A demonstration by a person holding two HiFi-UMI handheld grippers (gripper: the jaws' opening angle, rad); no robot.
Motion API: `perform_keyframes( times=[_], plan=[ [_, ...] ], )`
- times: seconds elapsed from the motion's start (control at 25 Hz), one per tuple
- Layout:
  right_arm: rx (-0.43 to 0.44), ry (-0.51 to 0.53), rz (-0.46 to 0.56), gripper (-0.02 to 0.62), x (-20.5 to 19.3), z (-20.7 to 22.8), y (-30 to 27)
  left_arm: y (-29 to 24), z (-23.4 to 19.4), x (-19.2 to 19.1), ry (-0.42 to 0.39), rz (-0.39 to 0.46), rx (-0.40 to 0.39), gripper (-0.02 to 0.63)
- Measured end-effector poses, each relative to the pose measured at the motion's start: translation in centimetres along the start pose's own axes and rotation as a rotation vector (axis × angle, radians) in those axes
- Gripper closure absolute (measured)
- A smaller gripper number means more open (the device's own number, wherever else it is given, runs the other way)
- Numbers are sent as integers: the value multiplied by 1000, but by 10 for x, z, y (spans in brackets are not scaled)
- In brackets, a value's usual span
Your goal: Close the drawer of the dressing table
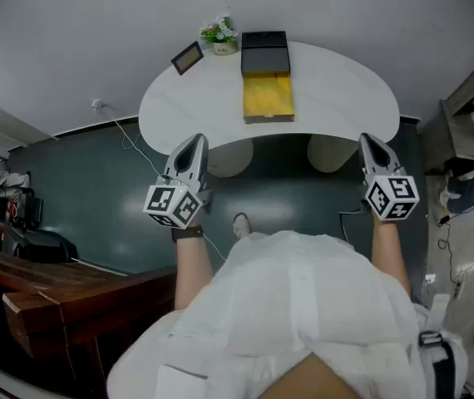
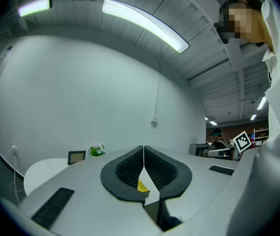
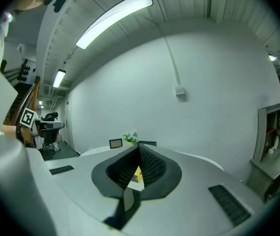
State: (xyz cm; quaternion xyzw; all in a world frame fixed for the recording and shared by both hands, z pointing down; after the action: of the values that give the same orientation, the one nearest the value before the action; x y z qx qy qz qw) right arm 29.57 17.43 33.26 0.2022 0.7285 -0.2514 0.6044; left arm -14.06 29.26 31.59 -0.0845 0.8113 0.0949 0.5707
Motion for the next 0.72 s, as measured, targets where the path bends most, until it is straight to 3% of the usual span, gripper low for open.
perform_keyframes(
  times=[0.52, 0.72],
  plan=[
    [17, 1, 3, 586, -2, 3, -2, 0, 8, -6, 11, -12, -7, 588],
    [6, -48, 61, 586, -3, 6, 2, 0, 9, -11, 21, -31, -16, 588]
  ],
)
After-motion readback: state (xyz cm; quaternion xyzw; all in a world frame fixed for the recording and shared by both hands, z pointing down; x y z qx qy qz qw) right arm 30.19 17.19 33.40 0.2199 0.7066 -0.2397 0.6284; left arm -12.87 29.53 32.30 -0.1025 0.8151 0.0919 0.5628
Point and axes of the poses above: the fingertips, and each gripper's own axes: y backward along the fingers, z to its right, x out of its top, the point moved 10 cm from there along y, backward along the fingers, and after that the axes turned 11 degrees about y, right-handed, at the moved point
